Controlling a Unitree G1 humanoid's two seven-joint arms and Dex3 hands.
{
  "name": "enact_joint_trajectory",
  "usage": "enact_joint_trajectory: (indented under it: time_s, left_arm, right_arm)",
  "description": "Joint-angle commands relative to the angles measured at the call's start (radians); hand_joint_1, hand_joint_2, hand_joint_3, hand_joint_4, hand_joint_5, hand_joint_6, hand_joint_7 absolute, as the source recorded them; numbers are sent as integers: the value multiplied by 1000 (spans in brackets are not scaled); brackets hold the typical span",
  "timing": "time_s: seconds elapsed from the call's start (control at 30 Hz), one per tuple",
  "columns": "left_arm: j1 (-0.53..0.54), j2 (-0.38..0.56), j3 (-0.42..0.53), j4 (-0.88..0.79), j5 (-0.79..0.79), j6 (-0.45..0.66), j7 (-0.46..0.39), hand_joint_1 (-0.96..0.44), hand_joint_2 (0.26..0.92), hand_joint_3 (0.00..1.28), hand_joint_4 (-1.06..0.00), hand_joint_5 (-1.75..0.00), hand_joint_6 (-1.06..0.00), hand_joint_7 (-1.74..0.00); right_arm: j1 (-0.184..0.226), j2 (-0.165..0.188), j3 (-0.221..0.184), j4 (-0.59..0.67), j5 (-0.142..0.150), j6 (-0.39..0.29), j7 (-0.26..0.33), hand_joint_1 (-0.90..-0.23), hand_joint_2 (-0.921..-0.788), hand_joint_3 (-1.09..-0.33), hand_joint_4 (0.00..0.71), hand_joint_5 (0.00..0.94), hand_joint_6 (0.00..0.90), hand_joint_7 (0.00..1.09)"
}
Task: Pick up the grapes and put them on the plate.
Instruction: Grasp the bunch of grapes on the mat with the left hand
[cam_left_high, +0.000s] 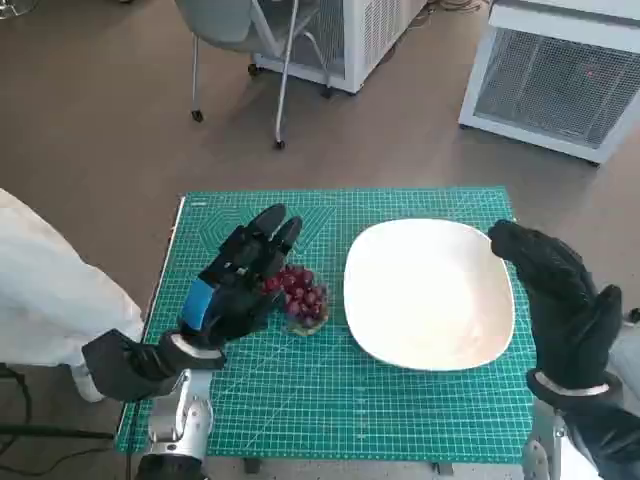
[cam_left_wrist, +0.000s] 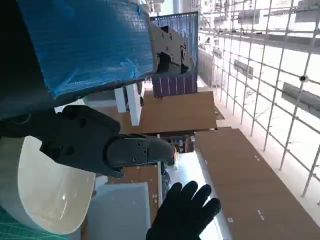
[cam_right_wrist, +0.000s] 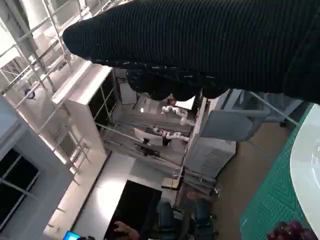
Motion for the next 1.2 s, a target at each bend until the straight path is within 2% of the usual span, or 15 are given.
enact_joint_trajectory:
  time_s: [0.03,0.53,1.2]
  left_arm:
    - [-13,4,-2,-22,3,5,5,-525,921,320,-221,-1,-223,-237]
    - [-17,5,-2,-35,-2,17,12,-522,921,322,-220,0,-223,-235]
    - [-20,1,-1,-45,-9,29,11,-529,921,326,-222,-1,-220,-237]
  right_arm:
    - [8,-1,3,8,-4,3,5,-502,-921,-519,572,1,207,637]
    - [4,2,7,7,-11,7,0,-495,-921,-521,572,1,202,643]
    - [4,-1,3,7,3,15,5,-500,-921,-518,571,0,200,648]
